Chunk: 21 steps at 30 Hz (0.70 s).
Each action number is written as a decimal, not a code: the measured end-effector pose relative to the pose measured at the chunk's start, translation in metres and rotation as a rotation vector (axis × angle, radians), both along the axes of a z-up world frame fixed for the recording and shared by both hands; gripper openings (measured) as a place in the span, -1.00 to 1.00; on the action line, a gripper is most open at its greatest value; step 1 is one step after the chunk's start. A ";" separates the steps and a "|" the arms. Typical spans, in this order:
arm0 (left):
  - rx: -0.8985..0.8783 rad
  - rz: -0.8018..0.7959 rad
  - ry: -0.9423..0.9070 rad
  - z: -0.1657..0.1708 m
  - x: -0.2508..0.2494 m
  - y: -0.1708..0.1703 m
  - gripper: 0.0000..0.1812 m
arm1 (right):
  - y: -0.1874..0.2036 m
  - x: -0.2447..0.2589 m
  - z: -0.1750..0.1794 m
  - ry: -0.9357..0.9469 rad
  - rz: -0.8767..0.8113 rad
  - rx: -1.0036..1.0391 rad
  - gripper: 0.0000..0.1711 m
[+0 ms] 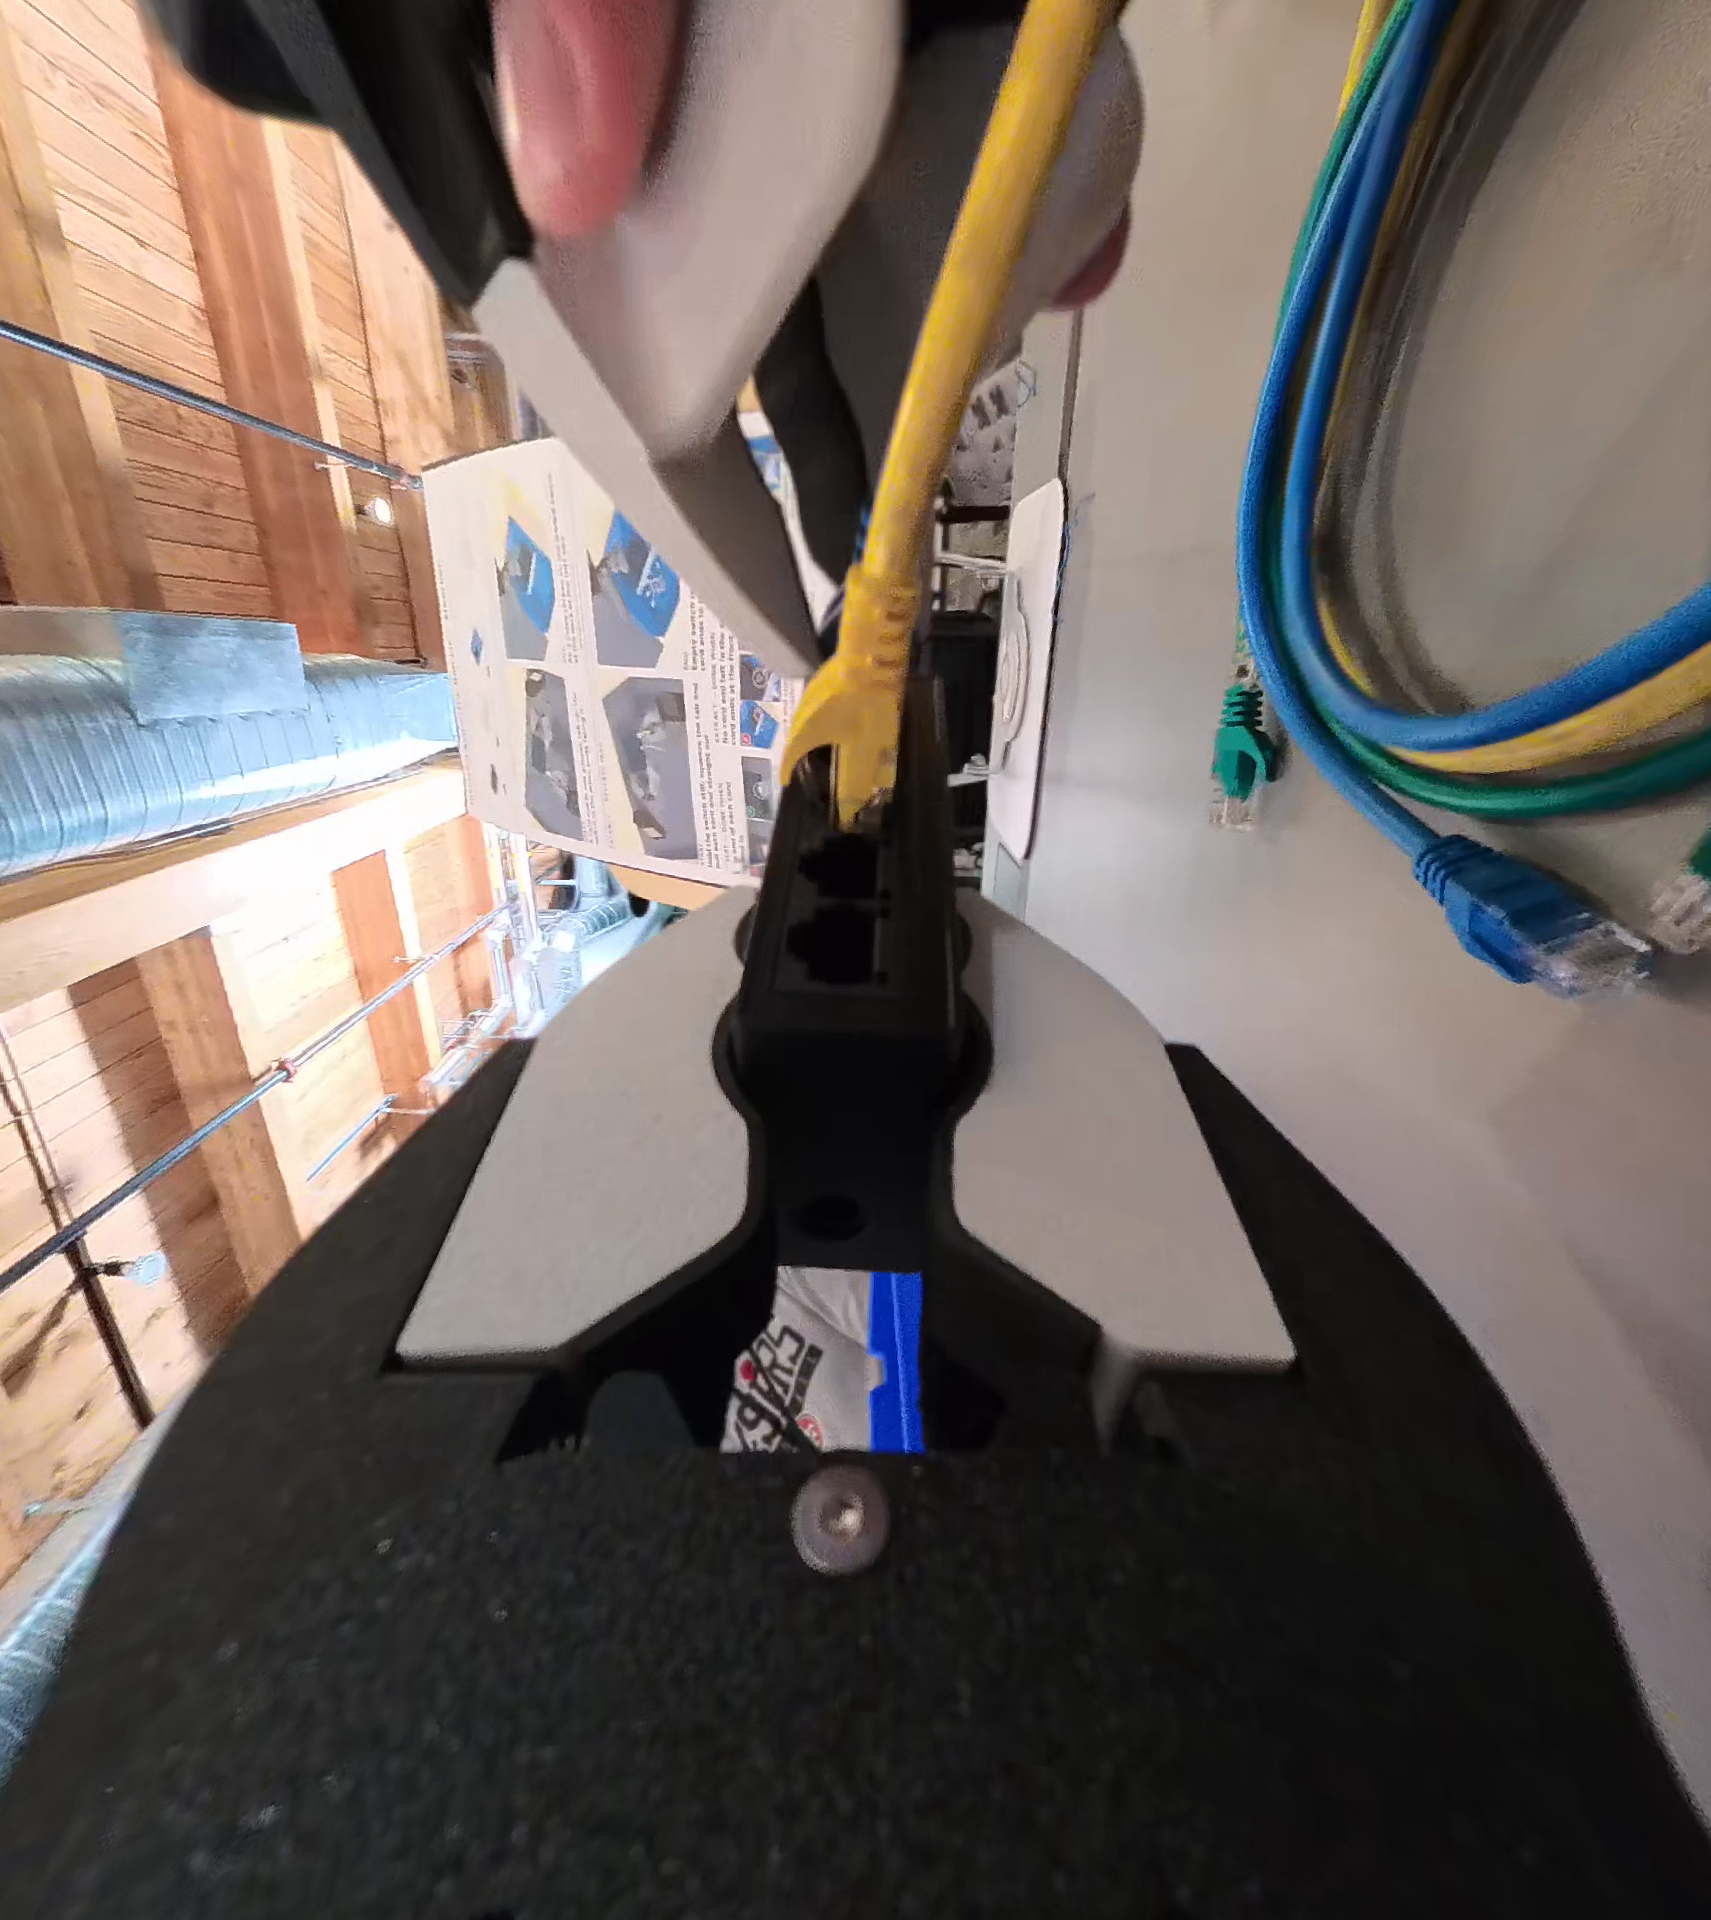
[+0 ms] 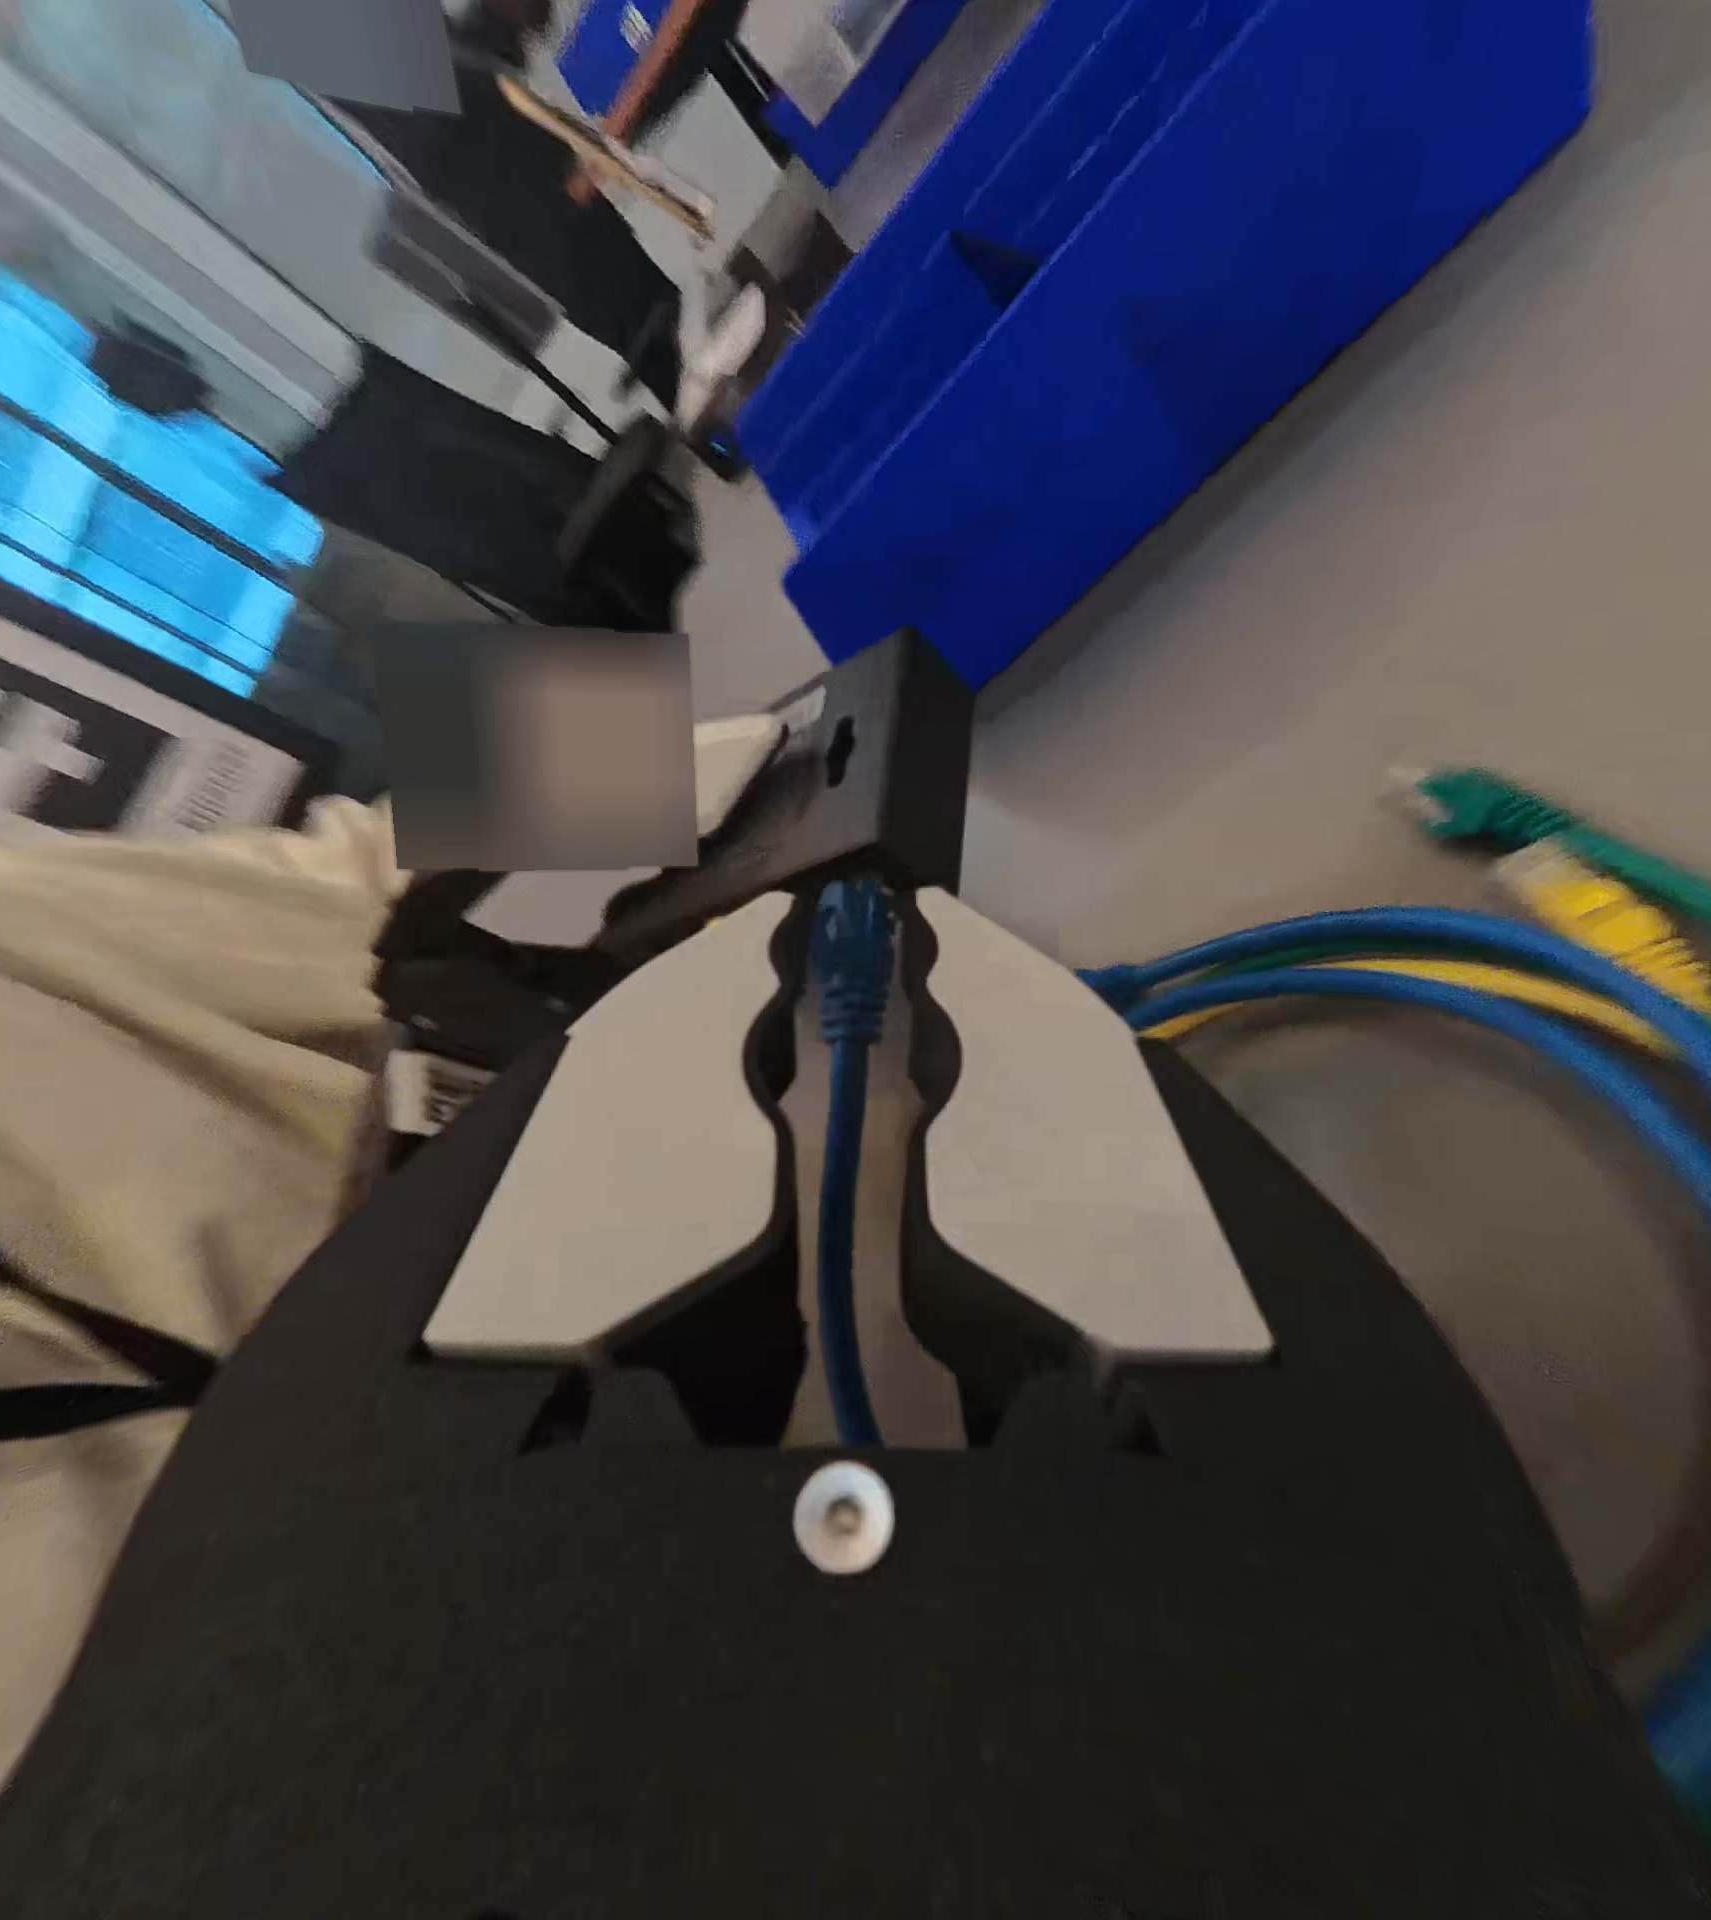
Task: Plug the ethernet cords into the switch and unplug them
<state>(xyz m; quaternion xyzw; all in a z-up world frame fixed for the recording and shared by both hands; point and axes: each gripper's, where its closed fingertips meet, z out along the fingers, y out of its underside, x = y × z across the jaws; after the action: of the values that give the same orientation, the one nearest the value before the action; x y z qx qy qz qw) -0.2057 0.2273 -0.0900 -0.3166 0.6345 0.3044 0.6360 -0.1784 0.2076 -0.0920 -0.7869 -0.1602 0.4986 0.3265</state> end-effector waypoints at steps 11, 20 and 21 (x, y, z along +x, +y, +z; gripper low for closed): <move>-0.094 0.061 0.029 -0.012 -0.002 0.015 -0.67 | 0.005 0.005 -0.022 -0.610 -0.071 0.470 -0.85; -0.175 0.044 0.025 -0.011 0.004 0.017 -0.69 | -0.009 0.014 -0.019 -0.555 -0.091 0.375 -0.86; -0.178 0.152 0.043 -0.015 -0.009 0.035 -0.68 | -0.009 0.022 -0.022 -0.568 -0.114 0.357 -0.86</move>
<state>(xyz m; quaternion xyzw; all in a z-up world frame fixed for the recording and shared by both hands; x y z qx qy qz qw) -0.2149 0.2625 -0.1053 -0.4122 0.6466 0.3010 0.5668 -0.1560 0.1983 -0.1138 -0.8325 -0.2852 0.2044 0.4288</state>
